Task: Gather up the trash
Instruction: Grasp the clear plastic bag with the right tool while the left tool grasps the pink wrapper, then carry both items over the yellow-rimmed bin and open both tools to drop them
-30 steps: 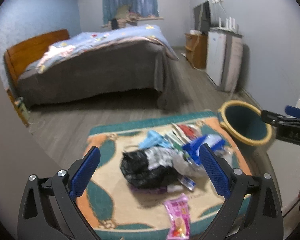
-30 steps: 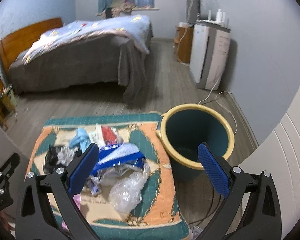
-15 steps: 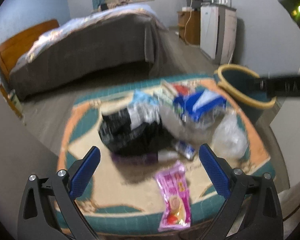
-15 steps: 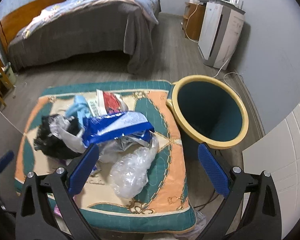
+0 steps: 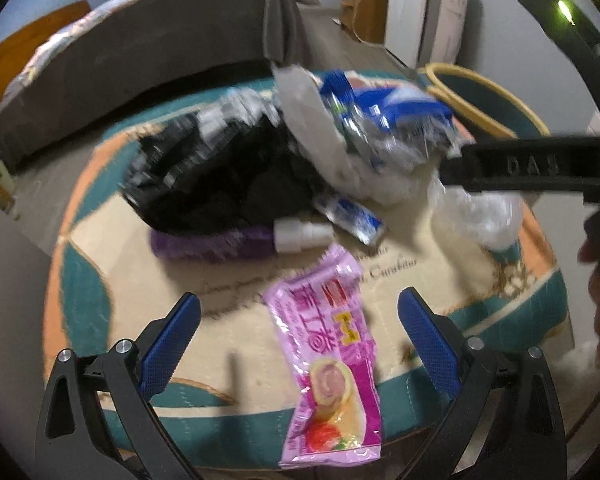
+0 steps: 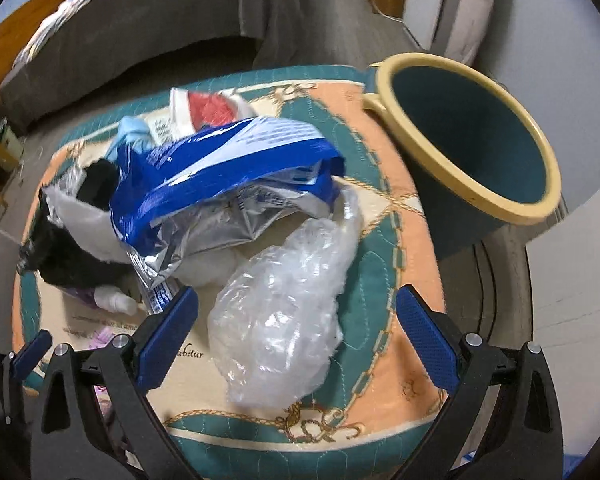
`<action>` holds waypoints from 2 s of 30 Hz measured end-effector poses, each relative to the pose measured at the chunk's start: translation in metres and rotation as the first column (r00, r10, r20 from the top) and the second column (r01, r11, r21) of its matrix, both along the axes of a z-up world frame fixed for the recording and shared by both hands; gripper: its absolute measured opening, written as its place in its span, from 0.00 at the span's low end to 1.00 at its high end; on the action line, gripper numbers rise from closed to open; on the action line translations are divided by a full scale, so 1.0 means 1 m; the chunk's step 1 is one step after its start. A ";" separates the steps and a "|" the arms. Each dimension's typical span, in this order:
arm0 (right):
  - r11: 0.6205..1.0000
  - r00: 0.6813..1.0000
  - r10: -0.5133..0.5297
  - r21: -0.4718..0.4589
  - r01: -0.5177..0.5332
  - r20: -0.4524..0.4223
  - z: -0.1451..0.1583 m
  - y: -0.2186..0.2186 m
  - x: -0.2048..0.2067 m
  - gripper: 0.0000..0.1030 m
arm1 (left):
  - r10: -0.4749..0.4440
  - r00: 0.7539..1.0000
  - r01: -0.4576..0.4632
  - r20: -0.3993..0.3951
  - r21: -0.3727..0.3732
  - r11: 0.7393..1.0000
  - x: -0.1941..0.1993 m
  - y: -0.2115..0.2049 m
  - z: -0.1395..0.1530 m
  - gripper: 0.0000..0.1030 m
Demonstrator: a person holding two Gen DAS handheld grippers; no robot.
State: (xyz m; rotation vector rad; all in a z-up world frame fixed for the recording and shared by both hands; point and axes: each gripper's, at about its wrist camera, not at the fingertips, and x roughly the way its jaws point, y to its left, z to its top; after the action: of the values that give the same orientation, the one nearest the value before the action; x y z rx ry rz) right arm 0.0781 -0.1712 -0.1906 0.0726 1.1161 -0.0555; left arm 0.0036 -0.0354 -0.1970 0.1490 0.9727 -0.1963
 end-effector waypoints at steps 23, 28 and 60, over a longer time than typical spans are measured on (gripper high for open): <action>0.996 0.983 0.065 -0.045 -0.073 -0.172 -0.018 0.013 0.009 0.34 | -0.038 0.992 0.039 -0.119 0.009 0.999 0.006 0.018 -0.009 0.33; 0.996 0.992 0.062 -0.053 -0.068 -0.112 0.003 0.010 -0.001 0.33 | -0.041 0.998 0.041 -0.042 0.000 0.999 0.002 0.020 0.017 0.33; 0.995 0.942 0.090 -0.061 -0.075 0.323 0.181 -0.077 0.019 0.34 | -0.074 0.968 0.104 0.240 -0.114 0.988 0.031 -0.025 0.115 0.33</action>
State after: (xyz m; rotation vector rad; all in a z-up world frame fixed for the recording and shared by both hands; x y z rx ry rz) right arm 0.0972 -0.2485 -0.0094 -0.0083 0.7852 0.0053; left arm 0.0344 -0.0604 -0.0822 0.0978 0.7155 -0.3152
